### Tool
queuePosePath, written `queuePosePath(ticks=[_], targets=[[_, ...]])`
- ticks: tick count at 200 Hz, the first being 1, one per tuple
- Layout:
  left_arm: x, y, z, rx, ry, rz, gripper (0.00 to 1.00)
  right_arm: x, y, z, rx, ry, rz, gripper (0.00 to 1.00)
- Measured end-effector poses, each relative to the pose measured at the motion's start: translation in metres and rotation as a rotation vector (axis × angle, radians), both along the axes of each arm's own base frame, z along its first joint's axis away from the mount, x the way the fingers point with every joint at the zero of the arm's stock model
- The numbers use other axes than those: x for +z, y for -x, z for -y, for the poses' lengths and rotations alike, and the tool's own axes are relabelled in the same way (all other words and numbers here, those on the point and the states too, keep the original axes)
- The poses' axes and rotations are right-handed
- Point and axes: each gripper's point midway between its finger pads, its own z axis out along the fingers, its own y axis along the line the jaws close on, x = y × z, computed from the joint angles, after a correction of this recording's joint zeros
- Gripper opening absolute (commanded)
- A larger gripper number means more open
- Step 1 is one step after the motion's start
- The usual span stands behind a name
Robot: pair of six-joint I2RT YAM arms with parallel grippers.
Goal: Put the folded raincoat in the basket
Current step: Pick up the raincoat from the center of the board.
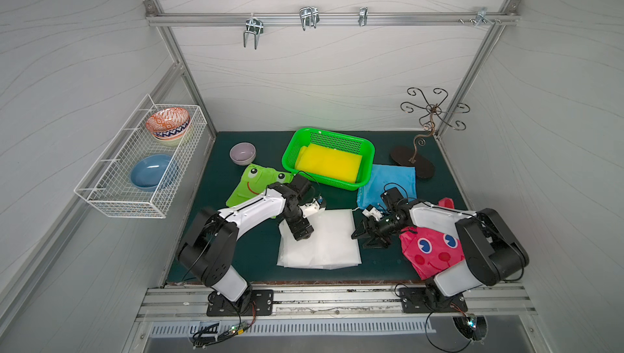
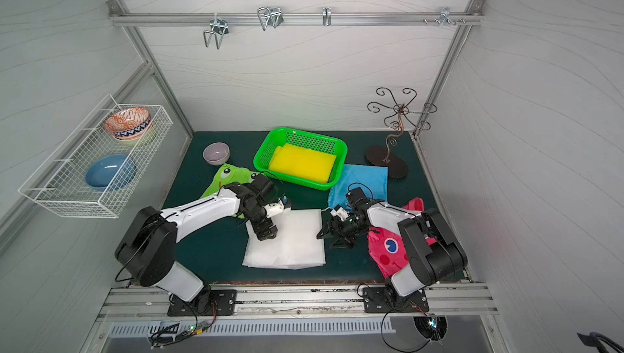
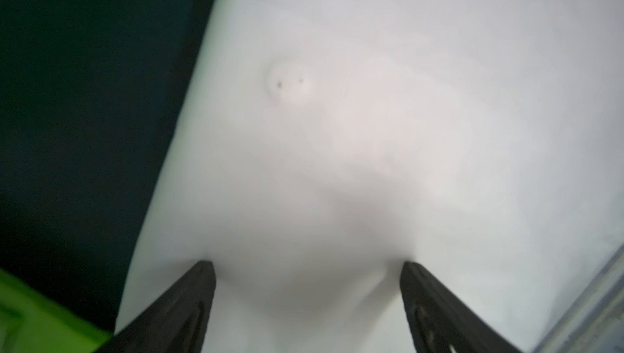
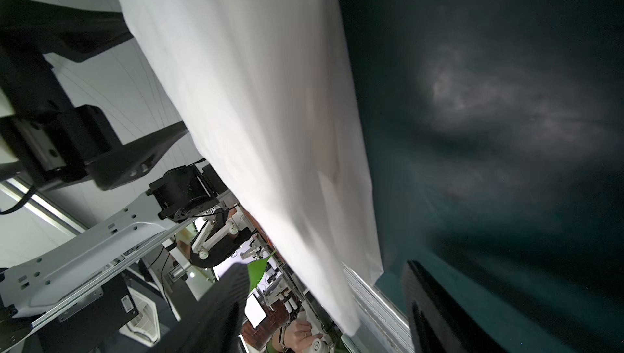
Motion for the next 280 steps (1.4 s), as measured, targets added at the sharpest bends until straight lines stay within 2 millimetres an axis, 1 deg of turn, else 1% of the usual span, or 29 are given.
queuePosePath(ticks=[13,28,54,63,93,128,170,190,212,229,245,259,280], targets=[[-0.009,0.001,-0.002,-0.031,-0.030,0.019,0.90,-0.004,0.000,0.001,-0.007,-0.011,-0.009,0.75],[-0.013,0.000,-0.005,-0.055,-0.047,0.044,0.91,-0.008,-0.001,0.000,-0.007,-0.028,-0.019,0.74],[-0.021,-0.002,-0.008,-0.094,-0.061,0.077,0.91,-0.008,-0.002,-0.006,-0.002,-0.083,-0.036,0.74],[-0.023,-0.002,-0.009,-0.102,-0.064,0.086,0.88,-0.008,-0.002,-0.008,-0.001,-0.097,-0.039,0.74],[-0.024,-0.003,-0.009,-0.110,-0.069,0.093,0.89,-0.006,-0.003,-0.018,0.018,-0.147,-0.009,0.76],[-0.024,-0.003,-0.009,-0.109,-0.072,0.094,0.89,-0.006,-0.008,-0.023,0.028,-0.172,0.027,0.76],[-0.024,-0.003,-0.009,-0.106,-0.072,0.094,0.89,-0.009,-0.009,-0.027,0.045,-0.178,0.026,0.71],[-0.024,-0.003,-0.009,-0.105,-0.072,0.094,0.89,-0.010,-0.012,-0.029,0.055,-0.163,0.043,0.71],[-0.024,-0.003,-0.009,-0.104,-0.072,0.095,0.89,-0.007,-0.019,-0.026,0.053,-0.115,0.115,0.76],[-0.024,-0.003,-0.009,-0.104,-0.071,0.096,0.89,-0.002,-0.033,-0.019,0.031,-0.073,0.200,0.78],[-0.024,-0.003,-0.009,-0.102,-0.069,0.099,0.89,0.001,-0.046,-0.016,0.017,-0.057,0.256,0.79],[-0.024,-0.003,-0.009,-0.102,-0.068,0.099,0.88,0.000,-0.054,-0.017,0.008,-0.055,0.275,0.81],[-0.024,-0.003,-0.009,-0.101,-0.067,0.099,0.89,-0.004,-0.061,-0.024,0.016,-0.067,0.281,0.82]])
